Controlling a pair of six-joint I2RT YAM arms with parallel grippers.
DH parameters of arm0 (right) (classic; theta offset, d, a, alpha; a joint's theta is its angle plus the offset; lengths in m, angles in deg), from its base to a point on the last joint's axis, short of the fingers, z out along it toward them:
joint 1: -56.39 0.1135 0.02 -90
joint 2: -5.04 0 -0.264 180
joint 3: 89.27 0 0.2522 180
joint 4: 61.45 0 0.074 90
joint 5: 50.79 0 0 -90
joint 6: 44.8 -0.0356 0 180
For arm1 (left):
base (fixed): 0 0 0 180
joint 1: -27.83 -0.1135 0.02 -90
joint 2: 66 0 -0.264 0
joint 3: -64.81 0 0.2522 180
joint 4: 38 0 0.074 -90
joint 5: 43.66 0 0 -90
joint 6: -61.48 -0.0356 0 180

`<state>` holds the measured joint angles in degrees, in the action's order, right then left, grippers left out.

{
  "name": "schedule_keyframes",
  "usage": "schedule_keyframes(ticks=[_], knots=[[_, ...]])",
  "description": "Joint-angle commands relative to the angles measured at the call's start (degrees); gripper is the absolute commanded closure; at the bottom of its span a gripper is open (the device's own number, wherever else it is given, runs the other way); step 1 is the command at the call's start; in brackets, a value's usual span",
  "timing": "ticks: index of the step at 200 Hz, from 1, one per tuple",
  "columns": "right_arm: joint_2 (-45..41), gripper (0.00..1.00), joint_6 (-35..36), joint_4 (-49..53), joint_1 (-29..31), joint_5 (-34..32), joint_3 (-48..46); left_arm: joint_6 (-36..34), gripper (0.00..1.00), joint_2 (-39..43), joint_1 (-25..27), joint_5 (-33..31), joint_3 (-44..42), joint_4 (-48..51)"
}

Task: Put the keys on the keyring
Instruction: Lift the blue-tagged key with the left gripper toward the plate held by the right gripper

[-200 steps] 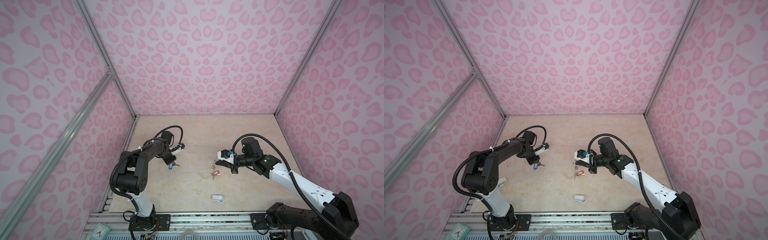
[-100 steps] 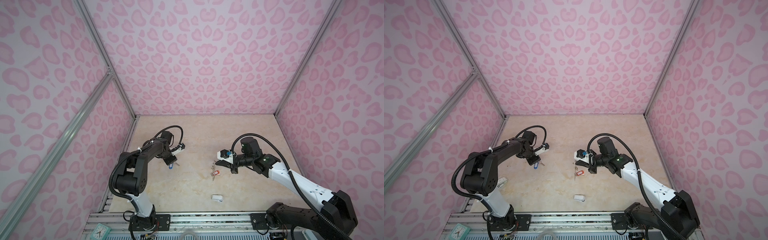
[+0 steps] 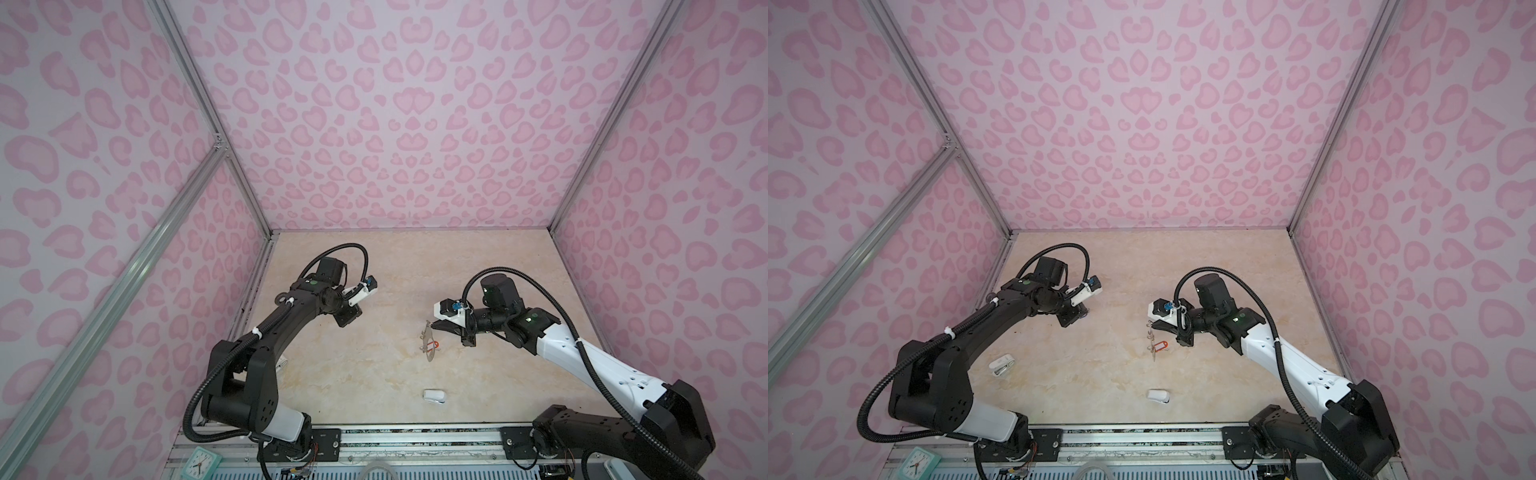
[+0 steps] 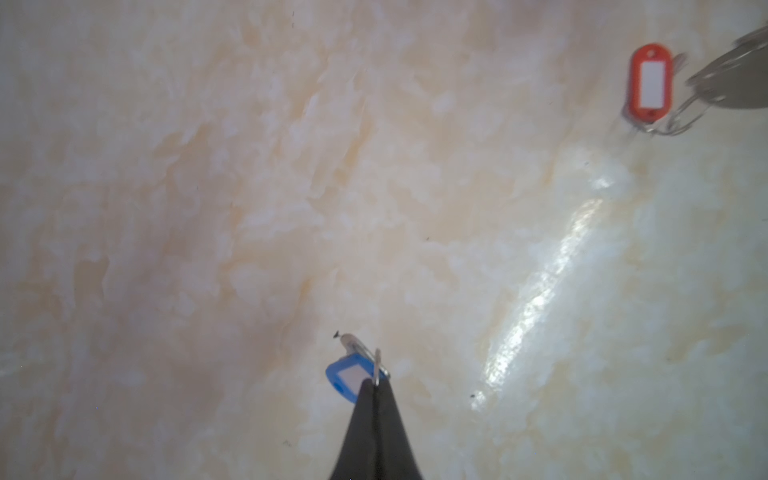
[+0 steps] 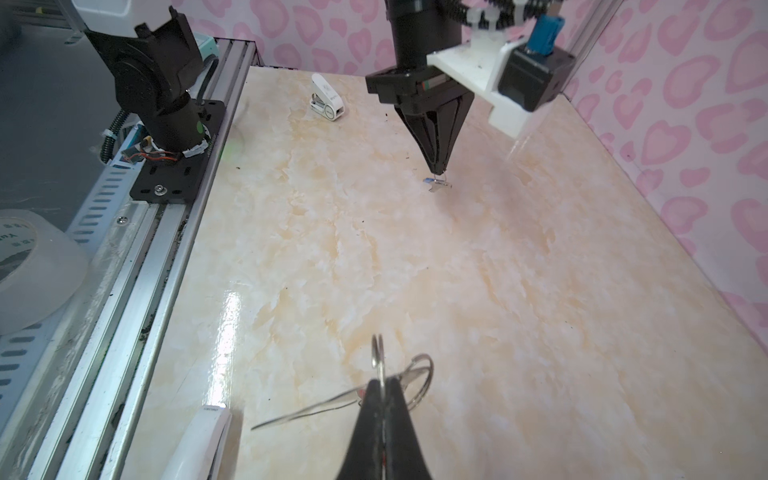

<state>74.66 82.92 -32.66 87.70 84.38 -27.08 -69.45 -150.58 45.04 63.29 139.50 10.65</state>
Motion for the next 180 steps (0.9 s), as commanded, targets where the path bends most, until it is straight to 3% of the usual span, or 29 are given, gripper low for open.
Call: schedule_keyframes(ticks=[1, 70, 119, 180], knots=[[-0.7, 1.0, -0.09, -1.43, 0.01, -3.58, 0.09, 4.36, 0.96, 3.33, 3.45, 3.97, 0.25, -3.92], [-2.32, 1.0, -3.0, -3.75, 0.32, -9.12, 0.19, 16.76, 0.96, 15.17, 13.86, 8.89, -4.98, -19.53], [-1.25, 1.0, -8.34, -7.22, 1.15, -9.9, 1.14, 19.98, 0.96, 15.35, 20.23, 9.34, -5.59, -22.85], [0.16, 1.0, -9.35, -7.43, 2.65, -12.06, 2.02, 19.12, 0.96, 12.18, 21.87, 11.84, -3.19, -23.1]])
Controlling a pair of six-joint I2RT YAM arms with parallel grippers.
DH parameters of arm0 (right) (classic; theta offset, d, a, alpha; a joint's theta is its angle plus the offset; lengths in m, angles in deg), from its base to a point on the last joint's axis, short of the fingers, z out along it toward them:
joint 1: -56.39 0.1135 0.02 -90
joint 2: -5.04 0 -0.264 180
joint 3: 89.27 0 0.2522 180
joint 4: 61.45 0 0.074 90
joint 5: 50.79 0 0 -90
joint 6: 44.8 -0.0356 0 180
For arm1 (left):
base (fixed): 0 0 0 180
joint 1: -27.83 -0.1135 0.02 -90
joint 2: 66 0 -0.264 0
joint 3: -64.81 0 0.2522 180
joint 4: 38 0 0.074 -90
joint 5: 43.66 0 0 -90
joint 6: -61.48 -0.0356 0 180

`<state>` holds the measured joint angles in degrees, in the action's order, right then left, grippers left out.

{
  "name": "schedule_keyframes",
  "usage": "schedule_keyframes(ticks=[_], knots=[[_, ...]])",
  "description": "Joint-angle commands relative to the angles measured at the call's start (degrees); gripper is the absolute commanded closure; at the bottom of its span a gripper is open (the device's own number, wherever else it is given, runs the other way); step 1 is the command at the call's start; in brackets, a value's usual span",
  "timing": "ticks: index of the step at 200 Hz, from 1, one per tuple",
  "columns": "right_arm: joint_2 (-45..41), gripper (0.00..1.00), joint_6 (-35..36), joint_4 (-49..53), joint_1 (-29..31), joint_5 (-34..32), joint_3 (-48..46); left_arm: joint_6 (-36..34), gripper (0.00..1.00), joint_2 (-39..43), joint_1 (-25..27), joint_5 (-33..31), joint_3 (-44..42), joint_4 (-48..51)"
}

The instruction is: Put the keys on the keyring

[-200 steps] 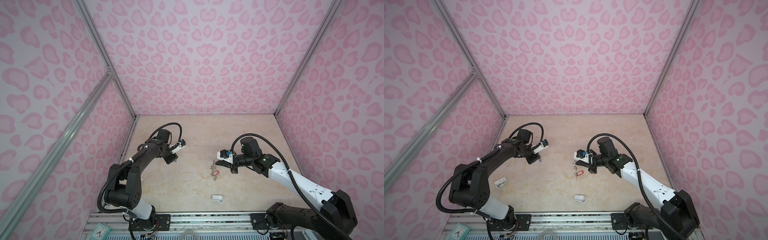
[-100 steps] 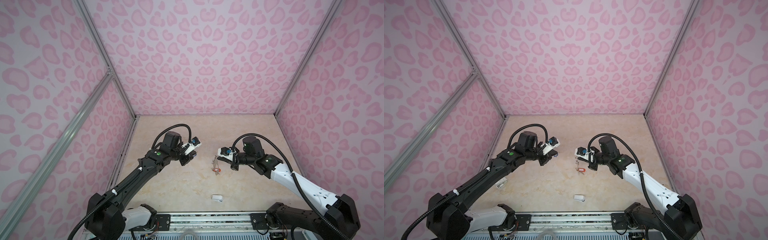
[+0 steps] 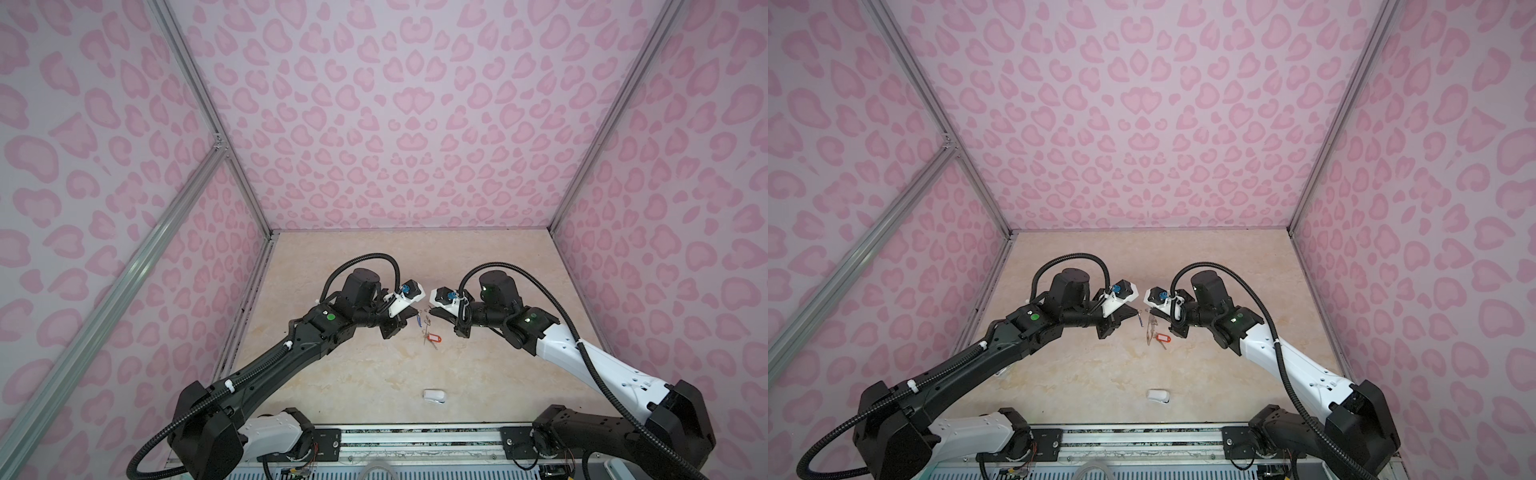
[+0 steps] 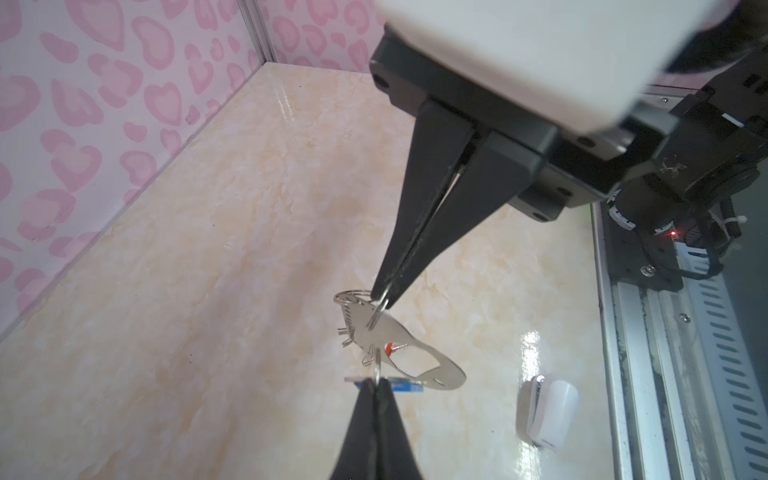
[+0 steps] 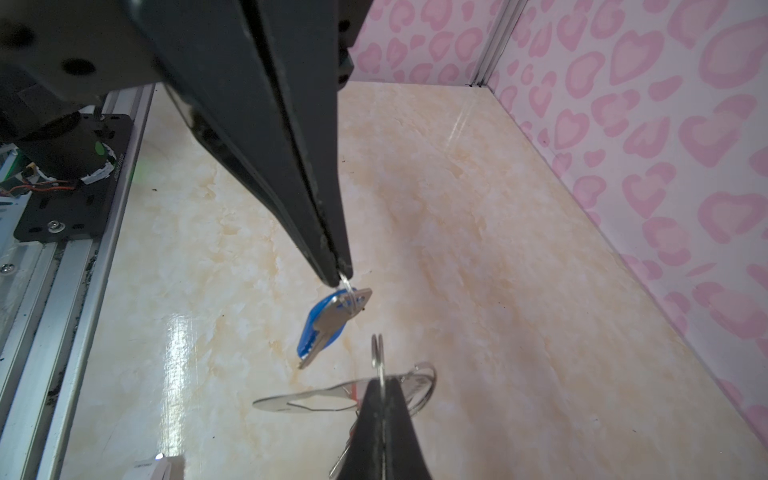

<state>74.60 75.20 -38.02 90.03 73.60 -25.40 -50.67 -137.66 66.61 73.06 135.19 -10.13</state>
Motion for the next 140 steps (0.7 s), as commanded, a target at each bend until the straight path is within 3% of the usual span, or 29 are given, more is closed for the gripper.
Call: schedule_keyframes(ticks=[1, 31, 66, 140], knots=[[0.18, 1.0, -1.67, -2.14, 0.34, -1.31, 0.34, 0.35, 0.96, -0.79, 0.36, 2.05, 1.16, -2.32], [-0.04, 1.0, -2.85, -3.4, 0.51, -1.3, -0.2, 0.62, 0.96, -2.09, 1.45, 0.88, 2.07, -2.24], [-0.04, 1.0, -2.98, -3.0, 0.54, -1.46, -0.51, 1.02, 0.96, -3.57, 3.04, -4.9, 3.03, -1.63], [0.31, 1.0, -2.38, -2.22, 0.54, -1.78, -0.47, 3.2, 0.96, -4.23, 3.82, -8.27, 3.32, -3.26]])
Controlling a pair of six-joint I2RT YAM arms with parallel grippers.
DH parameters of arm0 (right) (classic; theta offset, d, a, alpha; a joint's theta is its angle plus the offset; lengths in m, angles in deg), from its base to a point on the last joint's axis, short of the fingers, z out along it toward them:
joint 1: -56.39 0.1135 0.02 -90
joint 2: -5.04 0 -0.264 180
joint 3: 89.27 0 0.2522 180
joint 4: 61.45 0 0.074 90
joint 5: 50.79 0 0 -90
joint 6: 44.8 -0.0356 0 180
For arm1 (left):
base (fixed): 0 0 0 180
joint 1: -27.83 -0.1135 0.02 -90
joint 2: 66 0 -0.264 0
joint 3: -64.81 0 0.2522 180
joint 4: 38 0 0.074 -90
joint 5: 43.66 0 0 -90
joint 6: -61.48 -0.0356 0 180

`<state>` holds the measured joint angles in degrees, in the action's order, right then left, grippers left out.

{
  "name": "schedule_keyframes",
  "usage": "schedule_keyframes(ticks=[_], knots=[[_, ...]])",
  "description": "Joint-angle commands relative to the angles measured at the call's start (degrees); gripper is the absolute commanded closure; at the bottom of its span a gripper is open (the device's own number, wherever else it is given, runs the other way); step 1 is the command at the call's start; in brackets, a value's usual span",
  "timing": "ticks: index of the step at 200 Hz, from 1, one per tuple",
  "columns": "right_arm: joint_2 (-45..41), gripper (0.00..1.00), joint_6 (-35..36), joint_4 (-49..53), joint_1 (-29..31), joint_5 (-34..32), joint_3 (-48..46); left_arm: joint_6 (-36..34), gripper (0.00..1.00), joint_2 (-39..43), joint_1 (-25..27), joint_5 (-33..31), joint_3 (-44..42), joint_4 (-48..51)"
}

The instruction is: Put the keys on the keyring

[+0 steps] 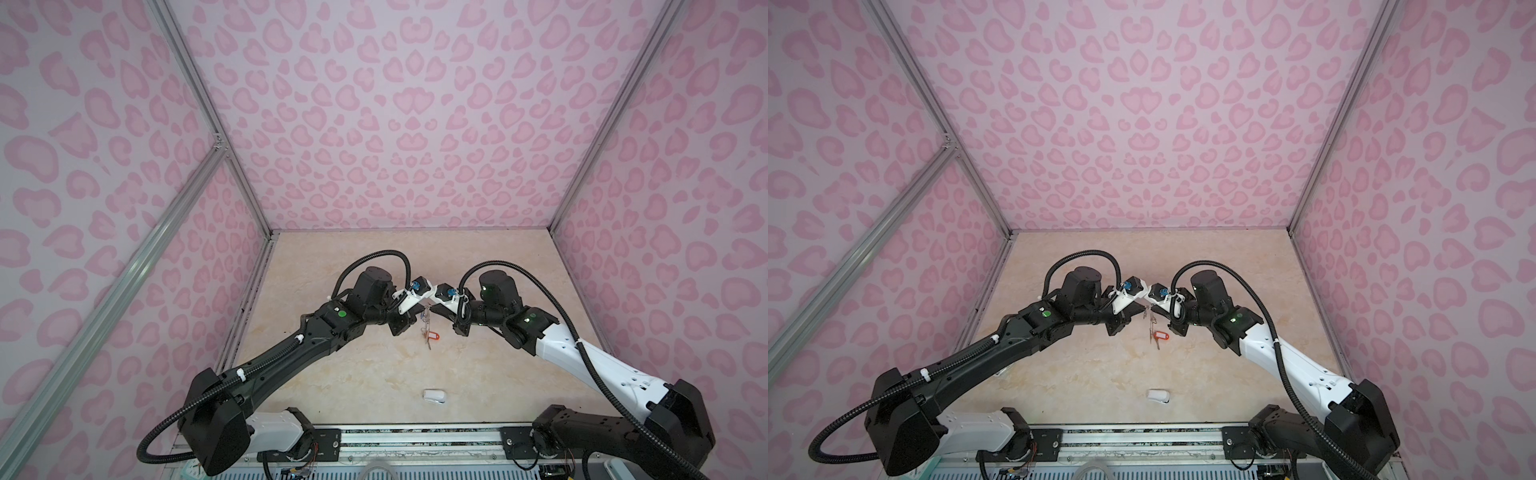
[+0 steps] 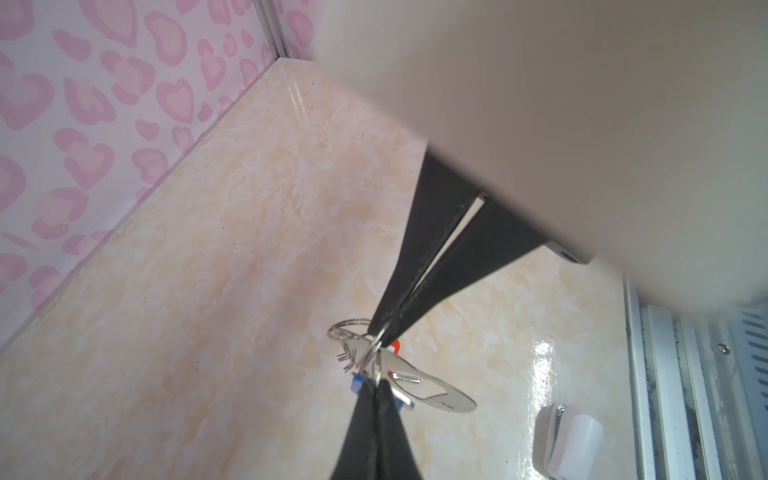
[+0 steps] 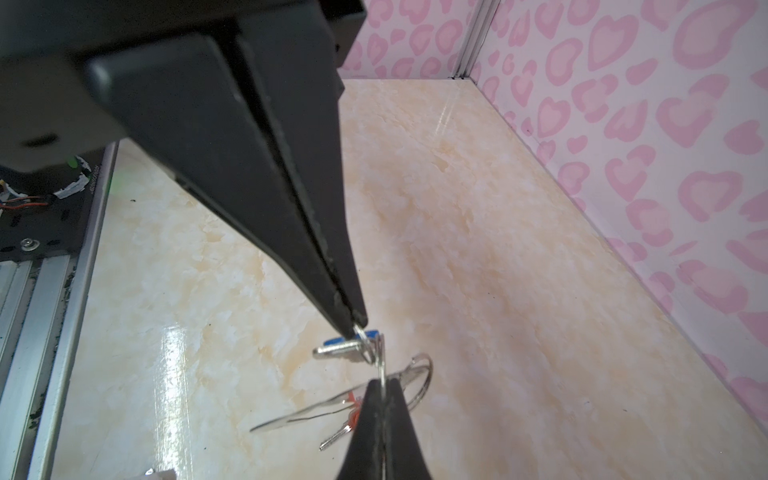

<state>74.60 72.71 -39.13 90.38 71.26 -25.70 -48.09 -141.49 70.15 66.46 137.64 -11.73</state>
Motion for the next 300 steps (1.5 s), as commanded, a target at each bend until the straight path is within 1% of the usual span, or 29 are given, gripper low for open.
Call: schedule_keyframes(ticks=[1, 74, 109, 138, 173, 195, 208, 242, 268, 282, 292, 300], knots=[[0.35, 1.0, 0.15, -1.1, 0.19, 0.6, -0.2, 0.65, 0.96, -0.43, 0.29, -1.66, 0.87, -1.68], [1.36, 1.0, 0.24, -0.7, 0.19, 0.6, 0.52, 0.26, 0.96, -1.02, 1.44, -1.57, 1.64, -1.48], [1.1, 1.0, 0.2, -0.87, 0.19, 0.72, 0.36, 0.71, 0.96, -2.08, 1.97, -4.33, 2.4, -0.67], [0.74, 1.0, 0.43, -1.0, 0.19, 0.22, -0.16, 2.06, 0.96, -3.9, 1.98, -8.59, 4.23, 1.88], [0.62, 1.0, 0.59, -0.87, 0.15, -0.3, -0.29, 3.11, 0.96, -5.0, 1.95, -7.57, 5.01, 2.43], [0.2, 1.0, 0.93, -1.16, 0.1, -0.74, -0.62, 3.74, 0.96, -5.44, 1.96, -8.01, 5.39, 3.28], [-0.44, 1.0, 0.76, -2.61, 0.1, -1.43, -1.48, 4.16, 0.96, -5.49, 1.96, -7.48, 5.1, 3.09], [-2.73, 1.0, 0.33, -8.58, -0.51, -2.08, -4.92, 4.98, 0.96, -6.43, 1.83, -2.54, 4.56, 3.4], [-4.88, 1.0, 0.24, -14.86, -1.33, -0.91, -8.52, 5.74, 0.96, -6.74, 0.96, -0.07, 3.89, 2.9], [-5.67, 1.0, 0.43, -17.98, -1.9, 0.5, -10.31, 6.21, 0.96, -6.7, -0.09, 3.09, 3.69, 2.36], [-6.37, 1.0, 0.78, -20.04, -2.16, 1.27, -11.46, 6.56, 0.94, -6.65, -0.8, 5.53, 3.61, 1.82], [-7.01, 1.0, 1.03, -22.08, -2.47, 2.05, -12.54, 7.09, 0.88, -6.51, -1.23, 6.64, 3.42, 1.03]])
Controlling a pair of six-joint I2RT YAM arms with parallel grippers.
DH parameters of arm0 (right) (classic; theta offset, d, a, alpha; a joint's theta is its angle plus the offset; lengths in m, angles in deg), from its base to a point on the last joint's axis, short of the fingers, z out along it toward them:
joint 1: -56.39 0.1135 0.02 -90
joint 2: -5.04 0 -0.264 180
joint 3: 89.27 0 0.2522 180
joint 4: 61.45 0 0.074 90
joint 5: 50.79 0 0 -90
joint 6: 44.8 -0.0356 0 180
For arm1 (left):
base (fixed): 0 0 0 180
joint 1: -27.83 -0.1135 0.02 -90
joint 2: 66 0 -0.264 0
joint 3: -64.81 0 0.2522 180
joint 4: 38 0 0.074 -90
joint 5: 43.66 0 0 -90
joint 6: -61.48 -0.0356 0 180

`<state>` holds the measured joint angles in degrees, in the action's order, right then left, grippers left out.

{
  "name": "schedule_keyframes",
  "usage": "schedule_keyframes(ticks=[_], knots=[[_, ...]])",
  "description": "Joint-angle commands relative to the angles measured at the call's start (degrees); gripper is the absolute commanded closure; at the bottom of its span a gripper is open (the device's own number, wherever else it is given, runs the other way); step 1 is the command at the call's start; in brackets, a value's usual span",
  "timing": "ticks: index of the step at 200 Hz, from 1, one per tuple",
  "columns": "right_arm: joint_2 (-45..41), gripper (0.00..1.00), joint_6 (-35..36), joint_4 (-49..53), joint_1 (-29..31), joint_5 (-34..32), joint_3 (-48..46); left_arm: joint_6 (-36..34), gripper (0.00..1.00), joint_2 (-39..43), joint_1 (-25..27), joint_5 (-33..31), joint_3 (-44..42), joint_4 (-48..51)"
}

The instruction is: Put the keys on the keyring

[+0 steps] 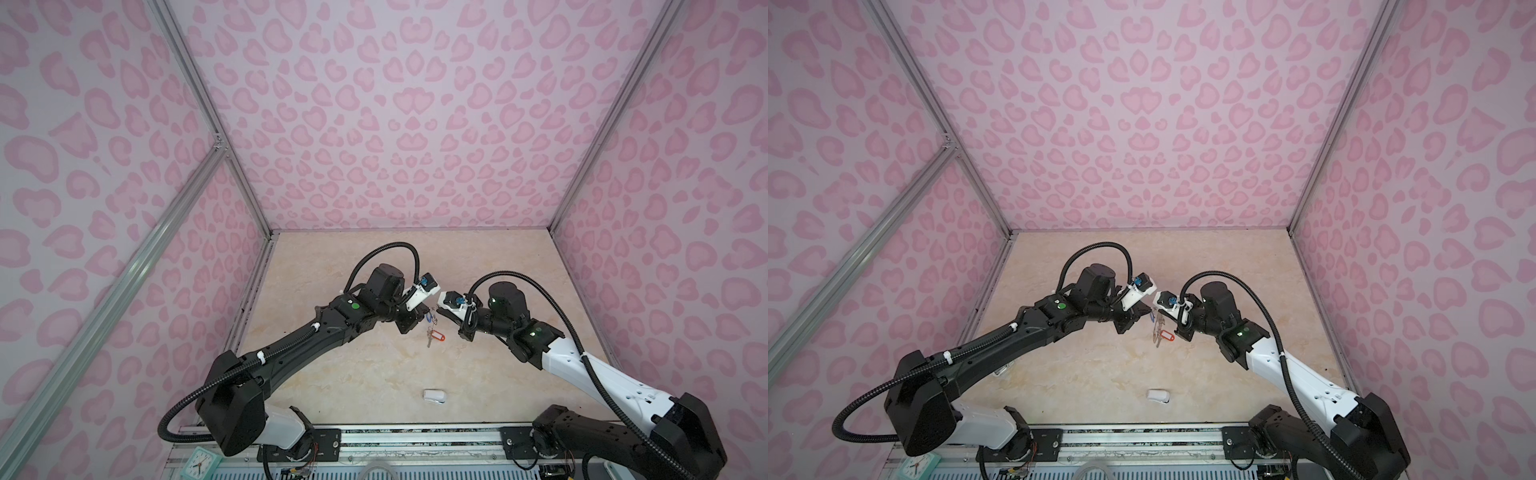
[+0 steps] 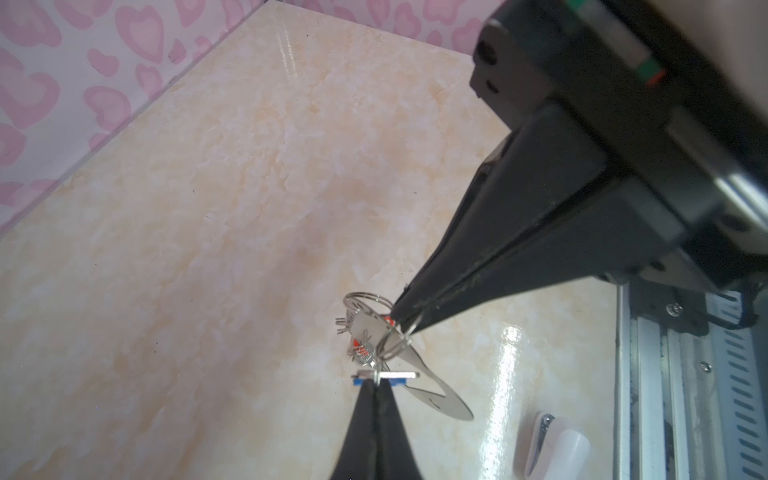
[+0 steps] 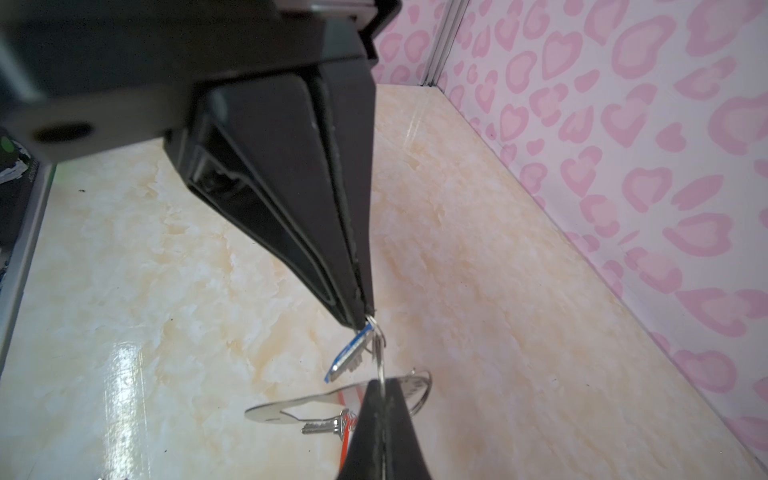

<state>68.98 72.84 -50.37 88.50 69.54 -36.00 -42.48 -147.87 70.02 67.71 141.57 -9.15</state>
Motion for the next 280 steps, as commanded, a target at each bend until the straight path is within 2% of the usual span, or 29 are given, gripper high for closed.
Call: schedule_keyframes(ticks=[1, 13, 28, 36, 41, 86, 124, 163, 166, 219, 253, 276, 280], knots=[[-1.4, 1.0, 0.9, -10.85, -0.59, 3.77, -2.25, 1.56, 0.87, -0.05, -1.17, 5.46, -0.56, -1.64], [-1.97, 1.0, 0.5, -13.71, -1.39, 5.64, -3.6, 1.74, 0.74, 0.35, -1.88, 7.42, -1.03, -2.27], [-1.81, 1.0, -0.08, -14.87, -2.31, 8.05, -3.81, 1.02, 0.65, 1.6, -2.46, 9.35, -1.71, -3.12], [-1.59, 1.0, -0.11, -15.22, -2.66, 8.88, -3.69, -0.11, 0.65, 2.63, -2.6, 9.57, -2.28, -3.61], [-1.46, 1.0, -0.05, -15.47, -2.77, 9.86, -3.61, -0.93, 0.6, 3.18, -2.56, 9.29, -2.48, -3.59], [0.19, 1.0, -0.75, -16.94, -3.16, 14.56, -2.85, -6.7, 0.57, 8.0, -2.44, 6.3, -2.12, -2.75], [0.31, 1.0, -1.62, -18.8, -3.24, 17.16, -2.95, -11.54, 0.62, 8.22, -1.61, 6.4, -1.21, -1.25], [0.39, 1.0, -2.23, -19.39, -3.29, 19.5, -3.21, -13.95, 0.63, 7.87, -0.72, 4.84, -0.61, -1.2], [0.39, 1.0, -2.27, -19.38, -3.24, 19.46, -3.21, -13.99, 0.66, 7.95, -0.71, 4.88, -0.6, -1.26], [0.96, 1.0, -2.08, -18.75, -3.03, 20.3, -2.44, -14.43, 0.81, 7.91, -0.54, 6.58, 0.01, -1.56], [1.09, 1.0, -1.89, -18.76, -2.72, 20.21, -1.98, -14.65, 0.88, 7.12, -0.18, 8.03, 0.84, -1.24], [1.14, 1.0, -1.74, -17.8, -2.74, 18.1, -1.86, -15.54, 0.97, 6.62, 0.08, 7.37, 1.83, 0.38], [1.02, 0.97, -1.55, -17.41, -2.73, 17.27, -1.85, -15.77, 0.97, 6.49, 0.08, 6.96, 2.03, 0.79]])
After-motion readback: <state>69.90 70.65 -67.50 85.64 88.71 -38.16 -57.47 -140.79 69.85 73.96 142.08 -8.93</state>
